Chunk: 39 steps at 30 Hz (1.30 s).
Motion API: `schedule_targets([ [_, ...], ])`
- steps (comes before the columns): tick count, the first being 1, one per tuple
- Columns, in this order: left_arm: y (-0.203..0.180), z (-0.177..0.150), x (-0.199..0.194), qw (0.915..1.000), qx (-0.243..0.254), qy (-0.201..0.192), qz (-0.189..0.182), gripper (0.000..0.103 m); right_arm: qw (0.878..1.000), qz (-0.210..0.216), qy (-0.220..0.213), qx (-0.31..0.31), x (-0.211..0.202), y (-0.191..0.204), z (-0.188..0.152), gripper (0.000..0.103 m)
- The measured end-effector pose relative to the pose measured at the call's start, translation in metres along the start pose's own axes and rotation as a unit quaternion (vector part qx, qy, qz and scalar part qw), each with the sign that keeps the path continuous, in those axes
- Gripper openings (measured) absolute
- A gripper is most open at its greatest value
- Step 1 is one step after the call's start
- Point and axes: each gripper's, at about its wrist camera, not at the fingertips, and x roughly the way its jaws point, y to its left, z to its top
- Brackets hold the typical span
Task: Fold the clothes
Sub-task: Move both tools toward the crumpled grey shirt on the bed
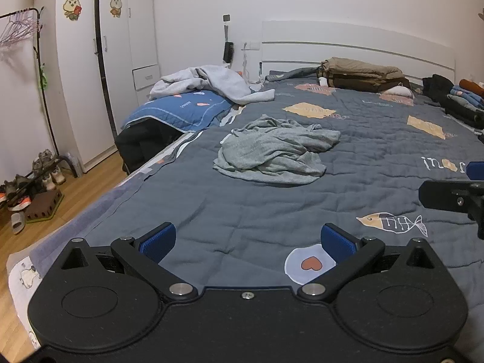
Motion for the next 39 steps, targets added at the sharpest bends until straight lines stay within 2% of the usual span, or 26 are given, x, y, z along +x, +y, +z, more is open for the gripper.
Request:
schedule_targets([
  [24,0.007,0.004,0.001,1.0000,-0.005,0.001,0.002,0.103,1.000,0.001,0.007,0.002,0.001,0.000,-0.003,0.103],
  [39,0.016,0.009,0.010,1.0000,-0.010,0.001,0.001,0.103,0.999,0.000,0.030,0.025,0.024,-0.013,0.001,0.103],
])
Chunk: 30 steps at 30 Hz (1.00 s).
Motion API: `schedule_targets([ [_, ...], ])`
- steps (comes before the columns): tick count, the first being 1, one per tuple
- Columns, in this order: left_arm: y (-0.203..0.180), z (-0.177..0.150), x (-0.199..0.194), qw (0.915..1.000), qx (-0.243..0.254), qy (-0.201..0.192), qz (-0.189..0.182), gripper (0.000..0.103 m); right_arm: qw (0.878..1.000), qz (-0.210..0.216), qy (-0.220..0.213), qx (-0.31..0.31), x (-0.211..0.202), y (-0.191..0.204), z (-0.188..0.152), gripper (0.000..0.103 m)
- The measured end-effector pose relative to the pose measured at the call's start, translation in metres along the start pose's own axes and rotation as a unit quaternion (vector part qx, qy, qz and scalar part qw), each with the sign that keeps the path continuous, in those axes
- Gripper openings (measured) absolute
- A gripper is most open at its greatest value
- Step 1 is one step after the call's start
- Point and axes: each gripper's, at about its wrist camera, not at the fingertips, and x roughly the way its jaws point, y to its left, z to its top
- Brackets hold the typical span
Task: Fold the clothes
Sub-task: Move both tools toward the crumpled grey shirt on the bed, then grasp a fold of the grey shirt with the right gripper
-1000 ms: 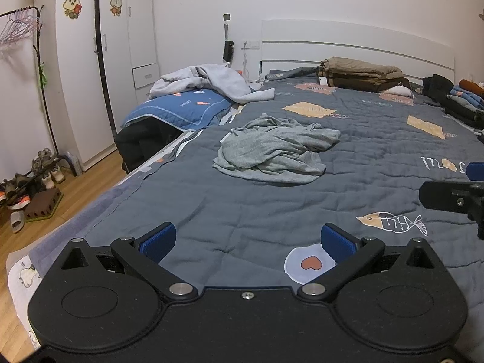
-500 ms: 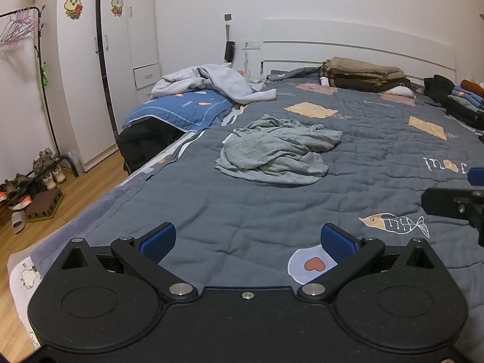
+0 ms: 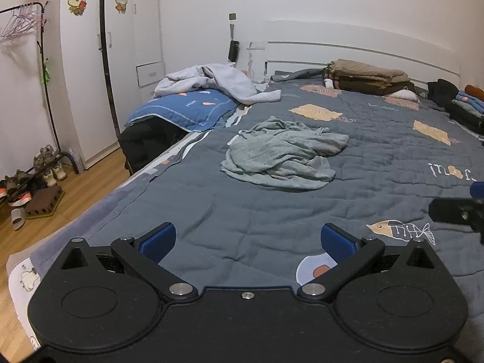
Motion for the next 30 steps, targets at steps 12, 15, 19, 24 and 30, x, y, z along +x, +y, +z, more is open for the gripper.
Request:
schedule_targets([
  [12,0.013,0.005,0.026,0.9991,-0.028,0.014,-0.027,0.103,1.000,0.001,0.005,-0.023,0.070,-0.010,0.021,0.103],
  [15,0.020,0.007,0.031,0.9981,-0.048,0.010,-0.037,0.103,0.999,0.006,0.007,-0.038,0.091,-0.011,0.024,0.103],
  [19,0.026,0.009,0.036,0.9978,-0.054,0.005,-0.040,0.103,0.998,0.014,0.011,-0.058,0.127,-0.013,0.029,0.103],
  [24,0.030,0.010,0.042,0.9983,-0.043,0.000,-0.039,0.103,0.996,0.029,0.016,-0.078,0.173,-0.018,0.034,0.103],
  [30,0.038,0.011,0.052,0.9980,-0.052,0.006,-0.036,0.103,0.996,0.051,0.013,-0.076,0.215,-0.028,0.037,0.103],
])
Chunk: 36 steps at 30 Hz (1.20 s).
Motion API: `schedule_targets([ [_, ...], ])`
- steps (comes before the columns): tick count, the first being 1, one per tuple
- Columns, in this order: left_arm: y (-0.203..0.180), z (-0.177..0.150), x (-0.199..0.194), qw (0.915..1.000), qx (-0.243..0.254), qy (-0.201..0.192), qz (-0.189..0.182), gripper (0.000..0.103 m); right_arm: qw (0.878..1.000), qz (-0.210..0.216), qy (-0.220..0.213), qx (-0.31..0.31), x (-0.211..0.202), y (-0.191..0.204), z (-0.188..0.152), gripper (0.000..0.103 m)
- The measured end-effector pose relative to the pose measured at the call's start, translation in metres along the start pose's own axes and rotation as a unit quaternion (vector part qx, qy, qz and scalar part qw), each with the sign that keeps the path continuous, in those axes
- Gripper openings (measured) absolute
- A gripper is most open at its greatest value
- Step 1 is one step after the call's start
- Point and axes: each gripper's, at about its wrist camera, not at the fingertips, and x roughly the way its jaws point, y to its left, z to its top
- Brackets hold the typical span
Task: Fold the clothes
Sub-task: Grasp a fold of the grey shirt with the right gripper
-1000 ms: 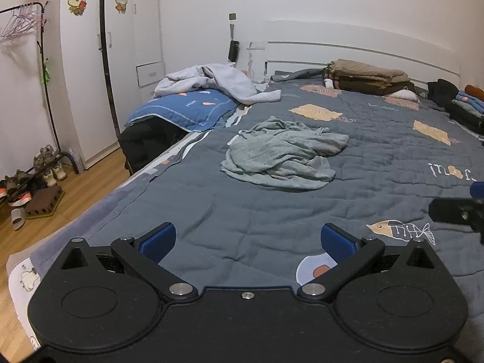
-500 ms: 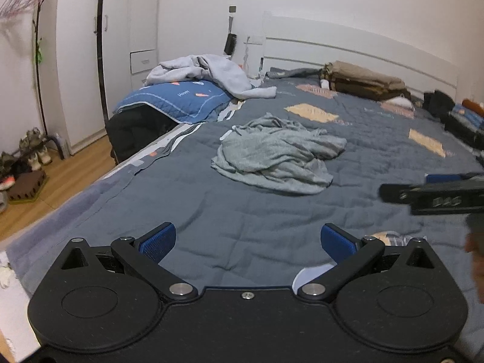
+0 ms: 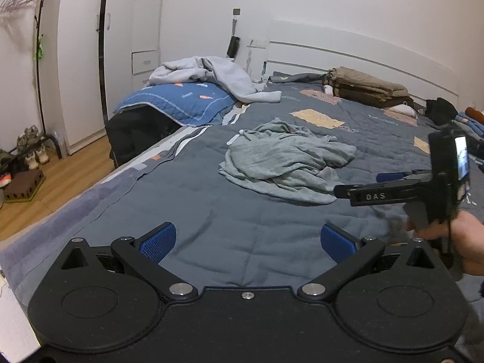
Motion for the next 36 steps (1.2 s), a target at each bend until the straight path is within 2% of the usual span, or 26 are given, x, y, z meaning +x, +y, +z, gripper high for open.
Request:
schedule_targets([
  [8,0.004,0.001,0.003,1.0000,-0.004,0.001,0.007,0.103,1.000,0.017,0.003,-0.003,0.049,-0.002,0.008,0.102],
  [12,0.005,0.002,0.003,0.9999,-0.004,0.000,0.010,0.103,0.999,0.028,0.017,-0.012,0.066,0.005,0.006,0.100],
  [14,0.006,0.002,0.002,0.9999,-0.002,-0.001,0.014,0.103,0.999,0.031,0.025,-0.020,0.073,0.011,0.004,0.091],
  [16,0.007,0.003,0.002,0.9999,-0.006,-0.001,0.015,0.103,0.999,0.033,0.030,-0.029,0.077,0.016,0.002,0.065],
  [17,0.008,0.003,0.001,0.9999,-0.009,-0.001,0.014,0.103,0.998,0.034,0.032,-0.033,0.080,0.019,0.002,0.060],
  [19,0.009,0.004,0.000,0.9999,-0.012,-0.002,0.012,0.103,0.998,0.034,0.025,-0.036,0.076,0.022,0.002,0.032],
  [20,0.009,0.004,-0.001,0.9999,-0.011,-0.002,0.012,0.103,0.998,0.035,0.022,-0.037,0.073,0.022,0.002,0.027],
  [21,0.009,0.004,-0.001,0.9999,-0.010,-0.002,0.013,0.103,0.998,0.036,0.020,-0.037,0.071,0.022,0.002,0.017],
  [22,0.009,0.004,-0.001,0.9999,-0.009,-0.002,0.014,0.103,0.999,0.037,0.017,-0.034,0.068,0.022,0.003,0.012],
  [25,0.011,0.005,-0.001,0.9998,-0.013,-0.001,0.014,0.103,0.999,0.041,0.008,-0.020,0.056,0.018,0.003,0.009],
  [36,0.005,0.005,-0.004,0.9999,-0.012,-0.004,-0.006,0.103,0.997,0.053,-0.005,0.048,-0.006,-0.002,-0.005,0.007],
])
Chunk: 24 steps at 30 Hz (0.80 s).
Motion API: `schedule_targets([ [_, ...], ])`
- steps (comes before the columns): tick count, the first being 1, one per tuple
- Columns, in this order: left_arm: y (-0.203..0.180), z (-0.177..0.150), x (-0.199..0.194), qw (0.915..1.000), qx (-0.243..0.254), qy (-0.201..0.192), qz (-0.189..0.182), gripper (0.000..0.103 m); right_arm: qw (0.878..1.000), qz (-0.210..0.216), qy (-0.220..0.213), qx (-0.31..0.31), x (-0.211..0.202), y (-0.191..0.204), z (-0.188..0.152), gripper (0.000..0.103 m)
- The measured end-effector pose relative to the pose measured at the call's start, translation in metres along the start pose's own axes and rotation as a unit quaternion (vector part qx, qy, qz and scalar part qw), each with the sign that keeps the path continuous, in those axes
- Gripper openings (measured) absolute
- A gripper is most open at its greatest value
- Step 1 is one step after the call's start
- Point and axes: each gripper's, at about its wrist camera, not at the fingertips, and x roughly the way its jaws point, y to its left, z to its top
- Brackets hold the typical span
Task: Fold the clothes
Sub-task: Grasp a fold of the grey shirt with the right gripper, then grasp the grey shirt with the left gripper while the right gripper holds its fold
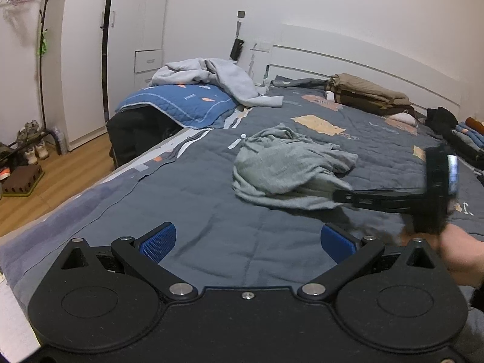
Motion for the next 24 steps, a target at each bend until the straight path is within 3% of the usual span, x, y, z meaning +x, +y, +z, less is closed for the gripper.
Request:
schedule_targets([
  [12,-0.029,-0.007,-0.002,0.9983,0.027,0.012,-0.050,0.103,0.995,-0.002,-0.014,0.097,-0.100,-0.009,-0.037,0.007],
  [24,-0.068,-0.016,-0.016,0.9918,0.061,0.014,-0.111,0.103,0.980,-0.066,-0.014,0.185,-0.184,-0.021,-0.084,0.007],
])
